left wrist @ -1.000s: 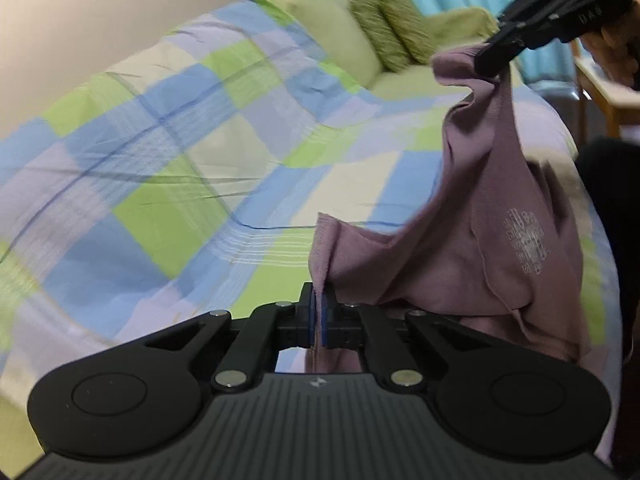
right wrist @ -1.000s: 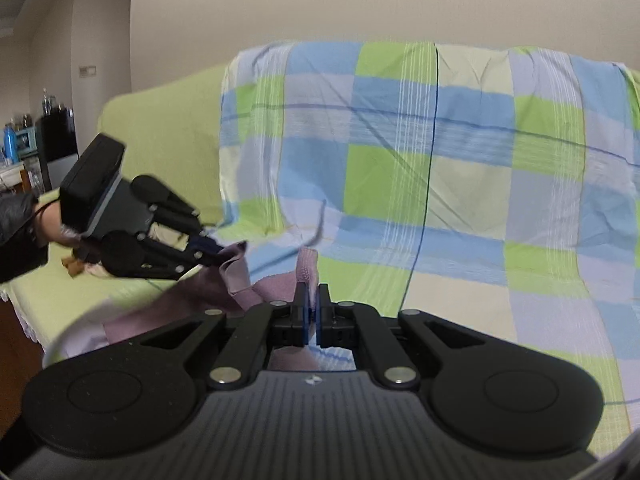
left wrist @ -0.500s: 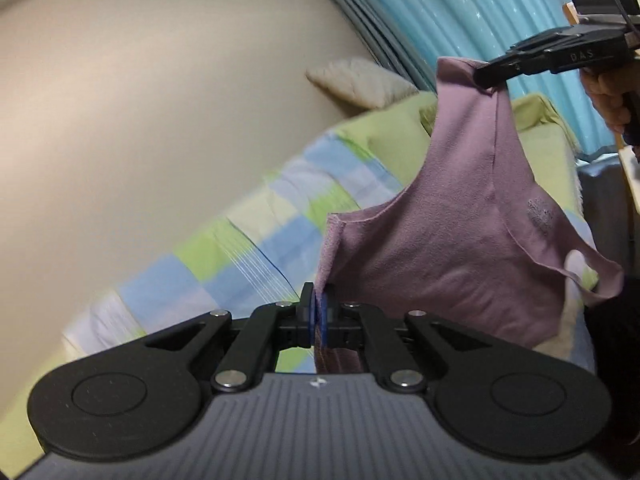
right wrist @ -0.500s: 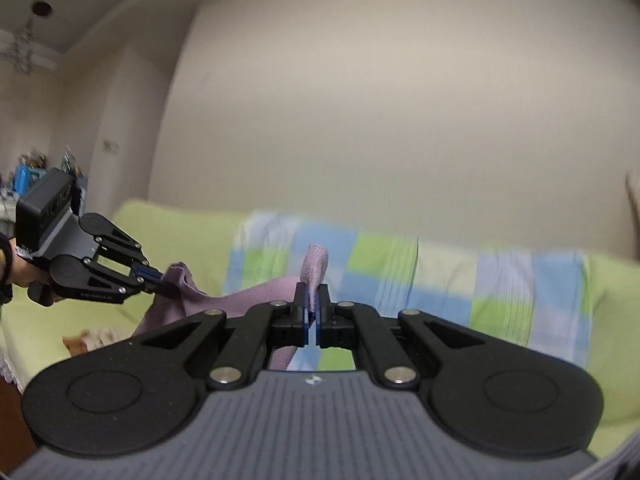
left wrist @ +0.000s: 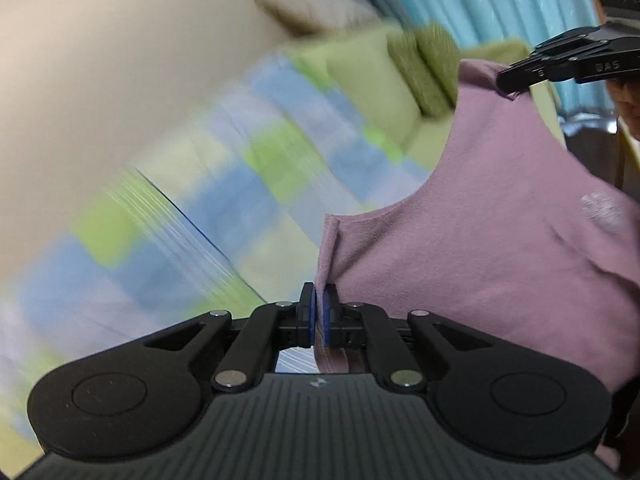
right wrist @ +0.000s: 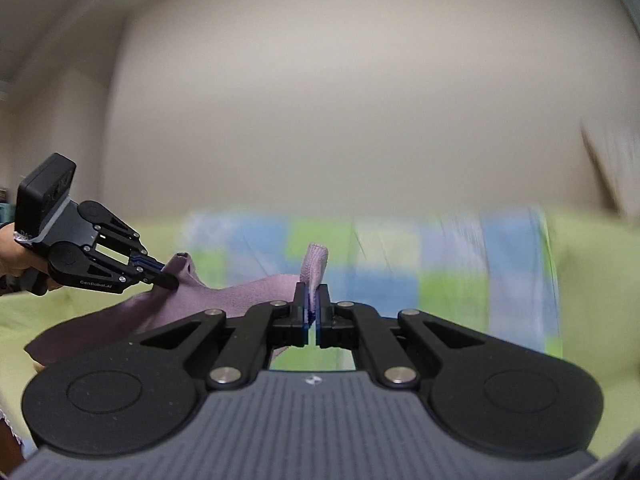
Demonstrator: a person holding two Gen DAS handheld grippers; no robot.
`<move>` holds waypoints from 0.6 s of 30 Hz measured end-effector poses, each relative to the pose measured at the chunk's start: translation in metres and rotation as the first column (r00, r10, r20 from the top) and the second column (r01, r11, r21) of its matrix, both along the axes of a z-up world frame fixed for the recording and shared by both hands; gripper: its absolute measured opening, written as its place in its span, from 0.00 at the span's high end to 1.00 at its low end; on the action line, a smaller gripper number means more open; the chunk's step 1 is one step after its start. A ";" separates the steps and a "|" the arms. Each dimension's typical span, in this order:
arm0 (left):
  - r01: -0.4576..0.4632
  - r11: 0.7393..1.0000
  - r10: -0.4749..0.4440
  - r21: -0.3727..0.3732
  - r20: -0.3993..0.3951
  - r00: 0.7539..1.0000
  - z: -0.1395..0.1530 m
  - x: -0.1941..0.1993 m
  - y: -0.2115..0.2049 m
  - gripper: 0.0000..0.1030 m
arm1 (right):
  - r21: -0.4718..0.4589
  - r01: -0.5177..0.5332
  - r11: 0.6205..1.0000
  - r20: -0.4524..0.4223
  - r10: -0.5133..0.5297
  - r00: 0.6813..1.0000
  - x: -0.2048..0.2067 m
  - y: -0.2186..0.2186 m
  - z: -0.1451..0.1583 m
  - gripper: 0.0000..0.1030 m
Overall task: Fold clothes
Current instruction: 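Grasp the mauve top with the left gripper while the right gripper holds it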
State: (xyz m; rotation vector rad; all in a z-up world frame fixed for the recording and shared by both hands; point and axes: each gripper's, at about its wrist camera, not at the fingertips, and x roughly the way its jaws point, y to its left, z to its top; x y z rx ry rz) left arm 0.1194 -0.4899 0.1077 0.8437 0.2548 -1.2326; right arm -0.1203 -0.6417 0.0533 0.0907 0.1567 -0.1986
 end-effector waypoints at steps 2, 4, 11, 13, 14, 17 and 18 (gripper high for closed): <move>-0.007 0.997 0.012 0.072 -0.069 0.998 -0.069 0.027 -0.050 0.98 | 0.065 0.030 0.997 -0.090 -0.024 0.996 0.023 -0.040 -0.046 0.99; -0.011 0.992 0.027 0.125 -0.125 0.992 -0.122 0.040 -0.084 0.96 | 0.118 0.079 0.990 -0.212 -0.053 0.976 0.056 -0.087 -0.109 0.99; -0.091 0.991 0.113 0.095 -0.254 0.961 -0.182 0.076 -0.101 0.56 | 0.182 0.223 0.958 -0.354 -0.148 0.923 0.088 -0.156 -0.191 0.89; -0.116 0.990 0.133 0.077 -0.262 0.956 -0.171 0.082 -0.074 0.54 | 0.183 0.263 0.947 -0.327 -0.194 0.925 0.077 -0.153 -0.184 0.73; -0.145 0.987 0.158 0.070 -0.255 0.954 -0.162 0.086 -0.057 0.50 | 0.186 0.278 0.943 -0.312 -0.211 0.926 0.069 -0.148 -0.176 0.73; -0.221 0.974 0.228 0.056 -0.244 0.943 -0.140 0.095 -0.001 0.35 | 0.208 0.240 0.948 -0.288 -0.175 0.942 0.054 -0.132 -0.153 0.70; -0.238 0.970 0.245 0.057 -0.251 0.937 -0.137 0.095 0.017 0.35 | 0.218 0.213 0.952 -0.285 -0.147 0.947 0.041 -0.116 -0.144 0.65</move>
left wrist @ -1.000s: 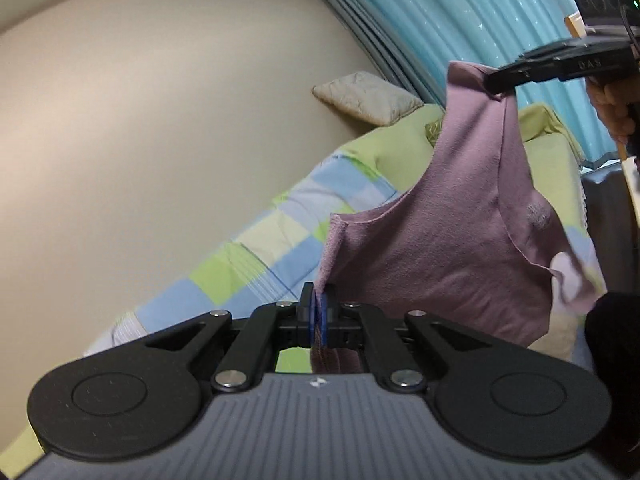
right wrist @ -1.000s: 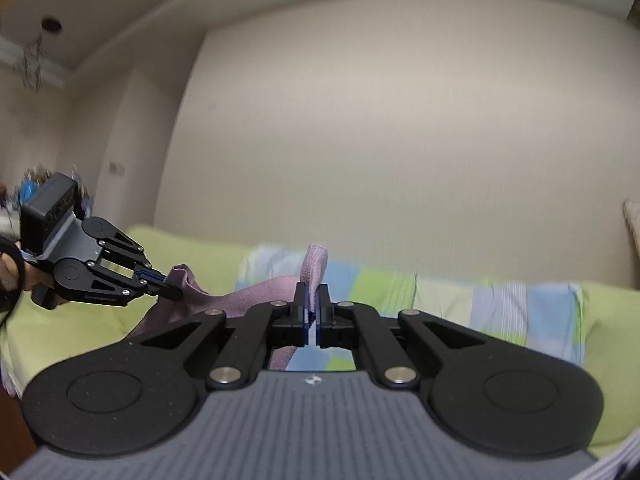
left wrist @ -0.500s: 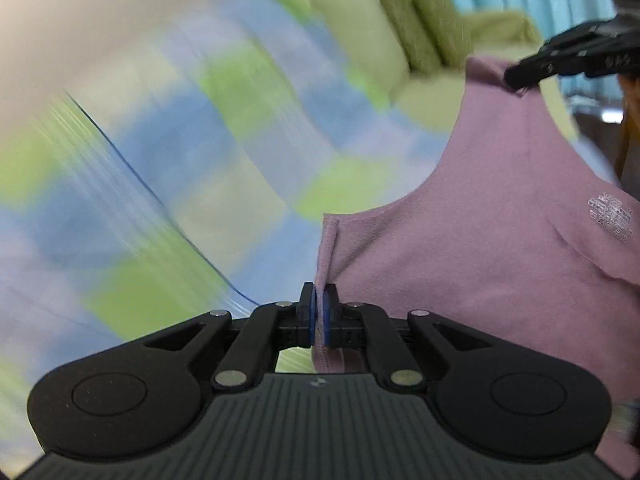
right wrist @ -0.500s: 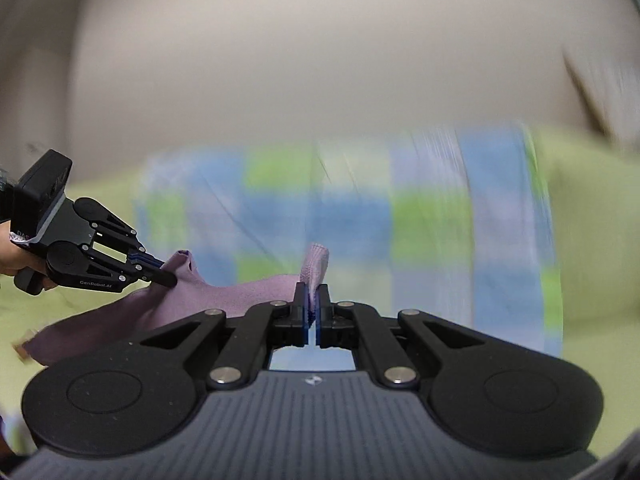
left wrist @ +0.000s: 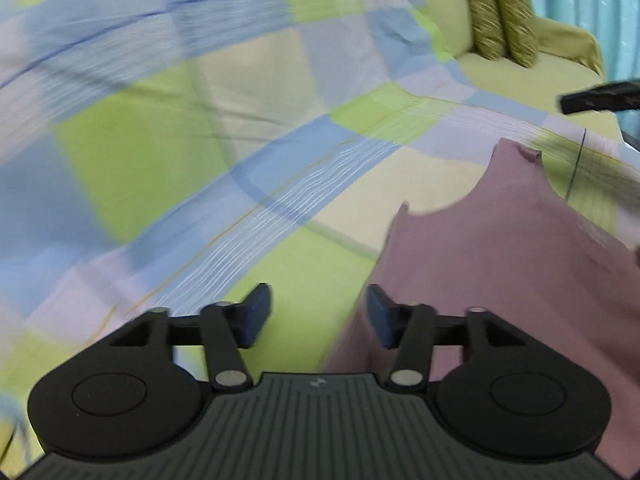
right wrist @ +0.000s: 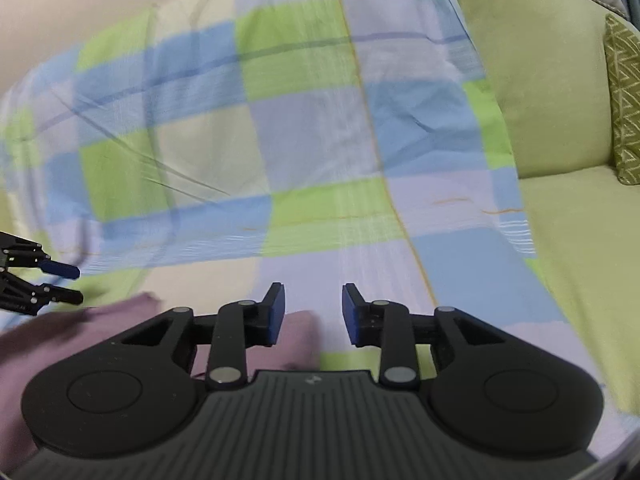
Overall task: Fold clothes
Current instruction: 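Grasp the mauve top with the left gripper while the right gripper holds it, then lay the mauve top flat on the checked sheet with both grippers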
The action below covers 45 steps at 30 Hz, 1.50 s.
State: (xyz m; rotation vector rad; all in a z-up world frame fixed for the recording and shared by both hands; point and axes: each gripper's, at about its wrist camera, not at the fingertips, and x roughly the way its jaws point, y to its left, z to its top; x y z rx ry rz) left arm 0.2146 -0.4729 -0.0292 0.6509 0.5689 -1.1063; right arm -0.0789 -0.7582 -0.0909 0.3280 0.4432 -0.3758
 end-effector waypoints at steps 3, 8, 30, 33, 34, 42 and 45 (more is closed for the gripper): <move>-0.048 0.999 0.049 0.015 -0.029 0.998 0.005 -0.007 0.060 0.35 | 0.034 -0.040 0.999 -0.004 0.040 0.999 -0.036 0.043 0.016 0.59; -0.113 0.990 0.118 0.090 -0.057 0.991 -0.015 -0.013 0.121 0.35 | 0.101 -0.075 0.992 -0.053 0.081 0.995 -0.085 0.100 0.010 0.59; 0.023 1.000 -0.020 0.019 -0.170 0.985 -0.046 0.039 0.102 0.95 | 0.427 0.041 0.903 -0.141 0.021 0.990 -0.092 0.131 -0.042 0.96; 0.034 0.999 -0.030 0.028 -0.120 0.992 -0.034 0.028 0.111 0.96 | 0.383 0.053 0.922 -0.168 0.013 0.986 -0.095 0.121 -0.028 0.96; 0.030 0.999 -0.027 0.025 -0.123 0.992 -0.029 0.027 0.116 0.96 | 0.357 0.061 0.932 -0.176 0.003 0.984 -0.097 0.117 -0.021 0.97; -0.018 0.995 0.029 0.098 -0.116 0.993 -0.010 0.003 0.147 0.82 | 0.302 0.046 0.952 -0.220 0.023 0.975 -0.099 0.090 -0.008 0.96; -0.013 0.998 0.017 0.069 -0.069 0.997 0.010 0.002 0.133 0.76 | 0.286 0.033 0.958 -0.229 0.035 0.973 -0.095 0.097 -0.017 0.96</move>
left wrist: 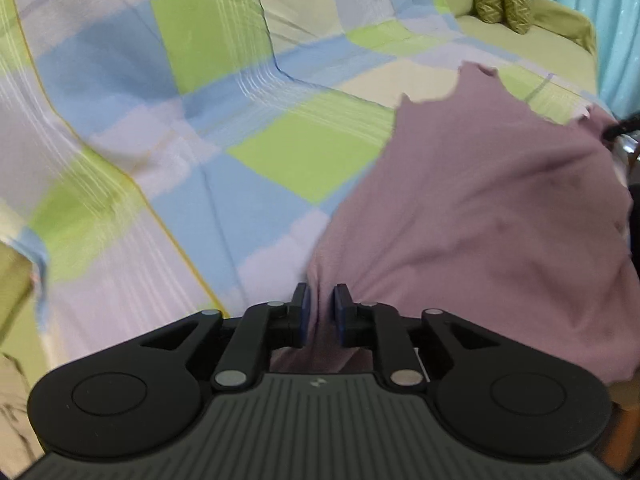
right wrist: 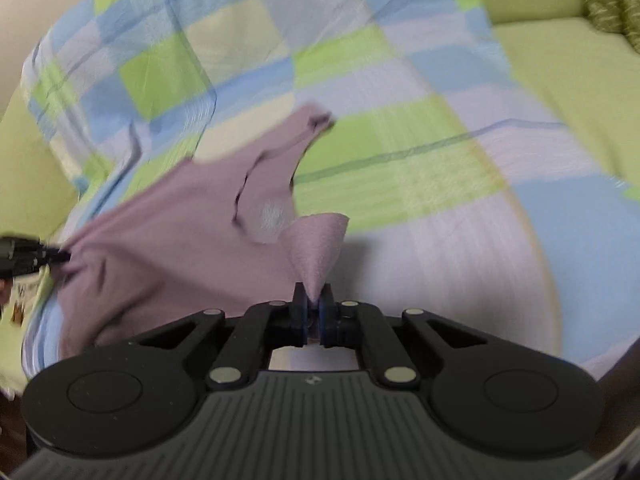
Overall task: Fold clothes
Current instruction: 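Lay the mauve top flat on the checked sheet with both grippers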
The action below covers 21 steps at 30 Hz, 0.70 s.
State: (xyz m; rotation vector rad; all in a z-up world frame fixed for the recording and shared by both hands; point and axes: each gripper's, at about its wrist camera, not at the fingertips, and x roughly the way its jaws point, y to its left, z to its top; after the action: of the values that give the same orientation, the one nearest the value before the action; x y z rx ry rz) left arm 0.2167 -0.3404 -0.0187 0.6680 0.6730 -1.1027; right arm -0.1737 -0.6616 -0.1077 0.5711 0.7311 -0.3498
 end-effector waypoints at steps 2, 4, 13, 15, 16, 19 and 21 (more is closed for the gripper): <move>0.054 0.998 -0.053 -0.025 0.032 0.998 0.017 -0.003 -0.022 0.62 | 0.005 0.008 1.000 0.027 -0.008 1.000 -0.002 0.001 -0.001 0.96; 0.123 0.992 -0.121 -0.032 0.063 0.991 0.026 -0.008 -0.051 0.59 | -0.025 0.017 1.000 0.042 -0.016 0.999 -0.007 0.001 -0.002 0.96; 0.547 0.835 -0.544 -0.062 0.068 0.837 0.002 -0.049 -0.266 0.37 | -0.096 0.100 0.990 0.090 -0.092 0.992 -0.026 -0.013 -0.012 0.93; 0.599 0.800 -0.597 -0.024 0.067 0.799 -0.014 -0.055 -0.304 0.37 | -0.049 0.102 0.994 0.111 -0.096 0.989 -0.029 -0.022 -0.018 0.93; 0.626 0.780 -0.624 -0.013 0.062 0.779 -0.023 -0.057 -0.323 0.38 | -0.026 0.101 0.994 0.121 -0.098 0.988 -0.031 -0.026 -0.022 0.93; 0.667 0.745 -0.666 -0.015 0.037 0.745 -0.038 -0.054 -0.357 0.38 | 0.006 0.069 0.998 0.147 -0.069 0.987 -0.031 -0.029 -0.029 0.87; 0.701 0.713 -0.701 -0.020 0.008 0.713 -0.047 -0.051 -0.374 0.38 | 0.026 0.054 0.998 0.169 -0.057 0.984 -0.032 -0.030 -0.034 0.78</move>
State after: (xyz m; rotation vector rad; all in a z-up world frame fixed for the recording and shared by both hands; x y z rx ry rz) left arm 0.1659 -0.7147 -0.0659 0.9442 0.3952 -1.8169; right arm -0.2054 -0.6916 -0.1421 0.6341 0.5557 -0.3408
